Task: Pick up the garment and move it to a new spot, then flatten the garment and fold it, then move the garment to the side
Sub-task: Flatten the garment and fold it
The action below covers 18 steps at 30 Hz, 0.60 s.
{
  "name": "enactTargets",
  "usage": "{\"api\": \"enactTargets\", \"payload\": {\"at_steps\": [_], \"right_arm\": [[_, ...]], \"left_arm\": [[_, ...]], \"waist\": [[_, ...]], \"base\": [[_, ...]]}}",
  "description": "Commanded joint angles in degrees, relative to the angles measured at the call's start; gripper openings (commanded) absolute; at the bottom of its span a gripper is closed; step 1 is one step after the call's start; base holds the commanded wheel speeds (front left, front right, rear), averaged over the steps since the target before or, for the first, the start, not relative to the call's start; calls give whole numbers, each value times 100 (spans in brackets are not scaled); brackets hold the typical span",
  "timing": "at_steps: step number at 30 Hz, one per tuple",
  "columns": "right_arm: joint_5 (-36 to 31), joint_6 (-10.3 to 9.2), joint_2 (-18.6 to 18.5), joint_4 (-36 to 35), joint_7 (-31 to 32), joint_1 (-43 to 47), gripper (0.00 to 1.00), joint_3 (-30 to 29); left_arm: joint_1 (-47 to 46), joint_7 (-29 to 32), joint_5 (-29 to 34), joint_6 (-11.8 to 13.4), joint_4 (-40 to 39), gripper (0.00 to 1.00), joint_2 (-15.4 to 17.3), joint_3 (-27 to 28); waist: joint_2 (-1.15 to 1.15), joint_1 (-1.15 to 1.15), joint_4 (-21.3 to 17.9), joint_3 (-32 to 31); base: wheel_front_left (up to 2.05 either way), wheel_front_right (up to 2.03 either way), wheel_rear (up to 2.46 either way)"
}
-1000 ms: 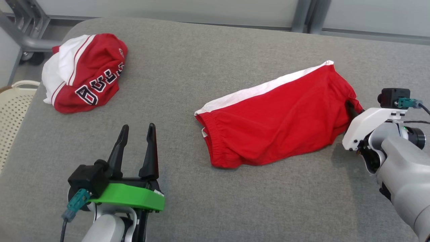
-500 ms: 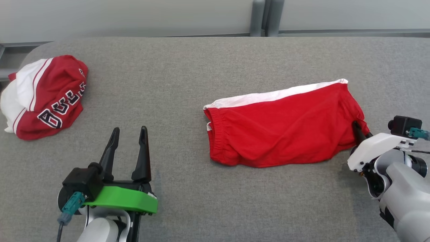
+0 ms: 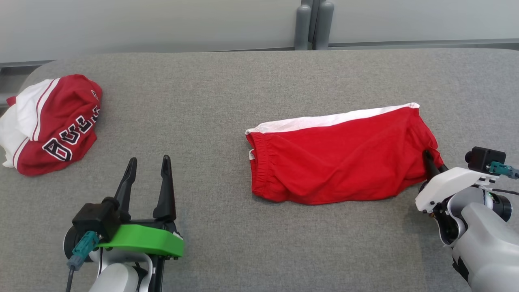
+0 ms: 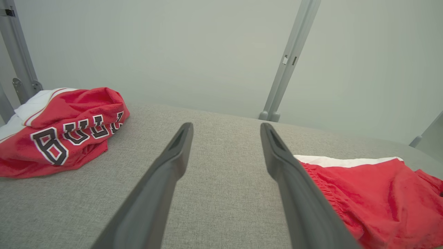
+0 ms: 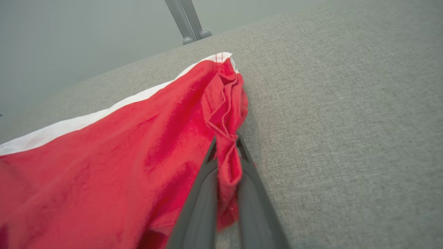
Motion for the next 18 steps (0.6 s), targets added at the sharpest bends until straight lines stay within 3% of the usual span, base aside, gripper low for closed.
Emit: {"api": "enactTargets", "payload": {"at_steps": [1,18], "right_arm": [[-101,-9,9,-33,-20,123,0,-73],[-699,-8,56,-150,-21,145,0,-700]], "left_arm": [[45,-18,-52,47,9,100,46,37],[197,-41,-137,32,101,100,25,85]], "waist": [[30,0,15,-6],[30,0,129,-137]], "base": [[0,0,0],[0,0,0]]}}
